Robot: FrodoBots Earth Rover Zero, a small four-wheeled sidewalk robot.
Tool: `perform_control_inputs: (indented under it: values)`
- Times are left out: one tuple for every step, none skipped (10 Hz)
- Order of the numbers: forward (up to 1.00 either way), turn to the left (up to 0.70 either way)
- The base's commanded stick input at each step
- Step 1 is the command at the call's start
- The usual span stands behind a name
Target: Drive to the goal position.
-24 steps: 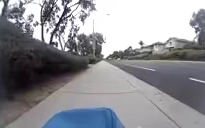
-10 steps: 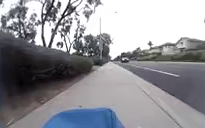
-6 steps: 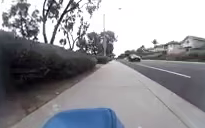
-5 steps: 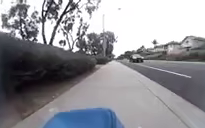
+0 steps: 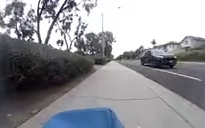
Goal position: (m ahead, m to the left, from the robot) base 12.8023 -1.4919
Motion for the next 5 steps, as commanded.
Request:
perform_control_inputs:
  values:
    - [1.0,0.0]
    - [1.0,0.0]
    - [1.0,0.0]
    - [1.0,0.0]
    - [1.0,0.0]
